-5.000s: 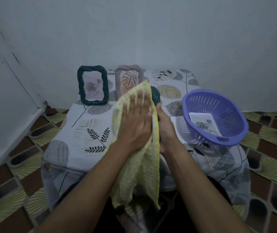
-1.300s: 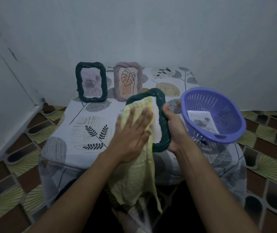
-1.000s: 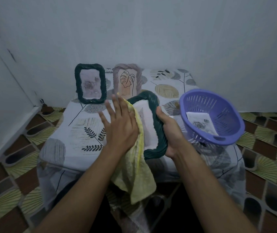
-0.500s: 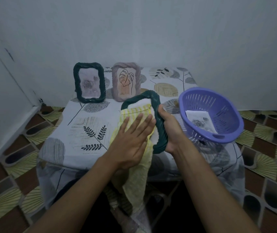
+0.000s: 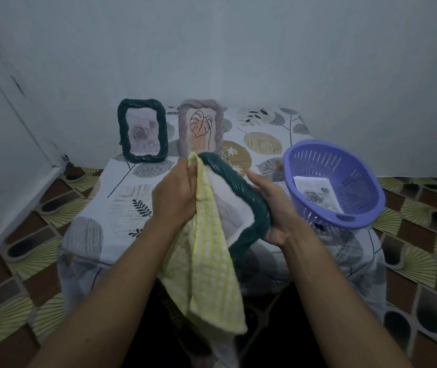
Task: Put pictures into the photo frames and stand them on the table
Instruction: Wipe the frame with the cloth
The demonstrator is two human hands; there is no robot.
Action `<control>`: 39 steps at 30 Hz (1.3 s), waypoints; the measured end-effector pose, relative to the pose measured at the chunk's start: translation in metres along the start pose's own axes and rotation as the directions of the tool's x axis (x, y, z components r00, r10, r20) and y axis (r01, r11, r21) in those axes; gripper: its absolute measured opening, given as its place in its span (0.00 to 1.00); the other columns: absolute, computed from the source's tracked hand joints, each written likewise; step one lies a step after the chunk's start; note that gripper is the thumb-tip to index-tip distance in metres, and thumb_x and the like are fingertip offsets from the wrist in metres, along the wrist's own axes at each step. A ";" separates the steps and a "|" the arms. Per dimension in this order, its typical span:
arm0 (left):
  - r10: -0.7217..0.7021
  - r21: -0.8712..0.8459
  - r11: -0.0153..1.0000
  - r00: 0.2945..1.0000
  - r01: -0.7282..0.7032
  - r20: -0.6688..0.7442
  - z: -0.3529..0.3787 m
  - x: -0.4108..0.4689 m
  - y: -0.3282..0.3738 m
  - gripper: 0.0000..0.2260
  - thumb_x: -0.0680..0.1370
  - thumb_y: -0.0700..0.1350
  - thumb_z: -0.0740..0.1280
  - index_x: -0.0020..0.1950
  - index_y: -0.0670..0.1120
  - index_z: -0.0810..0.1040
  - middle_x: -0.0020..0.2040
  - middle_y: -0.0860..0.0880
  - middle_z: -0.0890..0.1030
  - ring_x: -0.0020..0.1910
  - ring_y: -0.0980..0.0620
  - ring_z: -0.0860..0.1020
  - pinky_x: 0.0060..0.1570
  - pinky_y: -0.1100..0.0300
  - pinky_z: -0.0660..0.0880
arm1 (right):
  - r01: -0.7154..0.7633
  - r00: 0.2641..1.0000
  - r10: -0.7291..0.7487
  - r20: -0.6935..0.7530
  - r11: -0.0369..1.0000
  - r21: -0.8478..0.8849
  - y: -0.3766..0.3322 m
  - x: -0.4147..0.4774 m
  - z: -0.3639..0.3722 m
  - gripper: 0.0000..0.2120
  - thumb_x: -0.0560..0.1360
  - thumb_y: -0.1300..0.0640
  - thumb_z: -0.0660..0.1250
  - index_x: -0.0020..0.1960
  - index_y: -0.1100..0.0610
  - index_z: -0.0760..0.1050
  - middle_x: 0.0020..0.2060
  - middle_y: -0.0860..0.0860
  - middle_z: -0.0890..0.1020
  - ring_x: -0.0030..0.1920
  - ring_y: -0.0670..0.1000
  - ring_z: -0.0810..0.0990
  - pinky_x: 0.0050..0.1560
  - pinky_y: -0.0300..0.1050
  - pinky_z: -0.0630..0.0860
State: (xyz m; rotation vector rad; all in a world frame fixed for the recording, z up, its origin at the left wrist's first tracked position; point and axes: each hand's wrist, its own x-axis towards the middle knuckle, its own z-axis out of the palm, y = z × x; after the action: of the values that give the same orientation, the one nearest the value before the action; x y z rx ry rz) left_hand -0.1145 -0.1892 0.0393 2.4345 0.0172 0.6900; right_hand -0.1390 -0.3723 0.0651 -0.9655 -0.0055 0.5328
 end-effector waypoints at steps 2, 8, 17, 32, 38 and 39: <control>-0.217 -0.027 0.976 0.973 0.215 -0.076 -0.001 0.004 -0.002 0.19 0.85 0.57 0.46 0.54 0.46 0.70 0.44 0.44 0.78 0.47 0.39 0.78 0.41 0.52 0.65 | 0.083 0.997 -0.083 -0.006 0.991 0.102 0.007 0.000 -0.001 0.22 0.80 0.47 0.59 0.63 0.62 0.78 0.59 0.61 0.81 0.60 0.61 0.79 0.68 0.58 0.71; -0.379 -0.046 0.925 0.915 0.376 -0.135 0.003 0.007 0.006 0.21 0.85 0.55 0.45 0.60 0.43 0.71 0.58 0.41 0.77 0.57 0.38 0.76 0.46 0.51 0.65 | 0.239 0.953 -0.209 -0.218 0.963 0.123 0.033 0.010 0.016 0.25 0.81 0.38 0.54 0.51 0.49 0.86 0.55 0.56 0.85 0.58 0.58 0.83 0.65 0.64 0.74; 0.220 0.148 0.947 0.910 -0.286 0.351 0.017 -0.029 0.043 0.36 0.70 0.51 0.27 0.78 0.40 0.32 0.77 0.39 0.30 0.76 0.40 0.28 0.76 0.42 0.36 | 0.270 0.847 -0.408 -0.342 0.883 -0.384 0.030 0.017 0.017 0.27 0.83 0.40 0.52 0.47 0.57 0.81 0.39 0.48 0.84 0.41 0.45 0.83 0.44 0.40 0.79; -0.149 0.066 0.987 0.989 0.149 0.001 0.002 0.017 0.024 0.29 0.81 0.59 0.42 0.76 0.44 0.60 0.76 0.40 0.64 0.75 0.41 0.60 0.75 0.41 0.52 | 0.325 0.835 -0.417 -0.359 0.900 -0.290 0.021 0.006 0.027 0.32 0.78 0.35 0.59 0.55 0.66 0.78 0.59 0.70 0.77 0.56 0.68 0.80 0.61 0.72 0.71; 0.315 0.041 0.945 0.938 -0.324 0.148 0.009 -0.015 0.055 0.31 0.80 0.54 0.41 0.79 0.39 0.55 0.79 0.41 0.57 0.79 0.46 0.51 0.77 0.43 0.45 | 0.284 0.889 -0.371 -0.269 0.907 -0.313 0.018 0.014 0.018 0.21 0.84 0.45 0.55 0.47 0.53 0.83 0.44 0.51 0.87 0.48 0.48 0.86 0.54 0.47 0.80; 0.364 0.018 0.927 0.913 -0.374 0.185 0.010 -0.020 0.058 0.30 0.80 0.53 0.41 0.80 0.39 0.51 0.81 0.41 0.53 0.80 0.47 0.47 0.77 0.44 0.44 | 0.280 0.893 -0.363 -0.266 0.911 -0.303 0.018 0.016 0.015 0.20 0.84 0.45 0.55 0.48 0.51 0.82 0.44 0.49 0.87 0.48 0.45 0.85 0.54 0.44 0.79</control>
State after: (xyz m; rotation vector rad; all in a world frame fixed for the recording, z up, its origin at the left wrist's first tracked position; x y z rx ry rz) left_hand -0.1352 -0.2453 0.0550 2.5689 -0.5167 0.6322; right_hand -0.1360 -0.3453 0.0563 -1.2696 0.0533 0.0606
